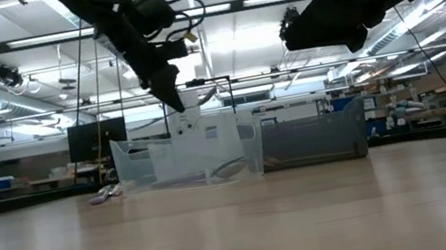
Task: Sort silverware by color (type)
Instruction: Put the blue spoon into the top transparent bin
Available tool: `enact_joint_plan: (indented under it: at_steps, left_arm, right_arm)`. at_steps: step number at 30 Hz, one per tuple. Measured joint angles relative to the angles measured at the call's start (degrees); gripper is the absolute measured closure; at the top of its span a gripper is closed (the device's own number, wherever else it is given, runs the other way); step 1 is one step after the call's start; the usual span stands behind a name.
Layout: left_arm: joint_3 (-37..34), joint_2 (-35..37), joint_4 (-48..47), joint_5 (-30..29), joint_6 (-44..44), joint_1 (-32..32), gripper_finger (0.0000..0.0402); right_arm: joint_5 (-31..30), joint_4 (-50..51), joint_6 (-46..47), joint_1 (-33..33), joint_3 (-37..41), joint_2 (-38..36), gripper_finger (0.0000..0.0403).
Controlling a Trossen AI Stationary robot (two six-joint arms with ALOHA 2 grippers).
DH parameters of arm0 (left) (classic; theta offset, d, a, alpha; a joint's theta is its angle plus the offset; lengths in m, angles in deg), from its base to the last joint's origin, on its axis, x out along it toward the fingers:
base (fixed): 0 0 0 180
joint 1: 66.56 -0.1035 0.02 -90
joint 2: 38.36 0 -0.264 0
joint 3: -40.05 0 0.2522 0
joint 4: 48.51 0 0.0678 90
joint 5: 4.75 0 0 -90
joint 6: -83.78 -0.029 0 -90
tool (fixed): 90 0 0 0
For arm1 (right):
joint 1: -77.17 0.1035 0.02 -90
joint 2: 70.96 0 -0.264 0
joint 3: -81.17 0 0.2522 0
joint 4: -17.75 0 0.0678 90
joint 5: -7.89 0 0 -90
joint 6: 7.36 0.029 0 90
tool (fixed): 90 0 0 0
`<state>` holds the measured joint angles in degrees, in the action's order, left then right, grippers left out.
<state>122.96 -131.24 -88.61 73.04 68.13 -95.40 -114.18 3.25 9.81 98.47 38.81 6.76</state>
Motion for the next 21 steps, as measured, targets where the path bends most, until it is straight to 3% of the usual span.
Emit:
enact_joint_plan:
  at_steps: [10,21]
  left_arm:
    - [9.89,-7.51,-3.53,6.09,0.62,-0.81,0.0385]
    - [11.21,-14.10,-0.46,7.23,0.99,-1.00,0.0385]
  right_arm:
    - [0.07,0.13,1.20,0.26,0.00,0.01,0.0274]
    - [-1.64,0.25,1.48,2.39,0.00,0.00,0.0274]
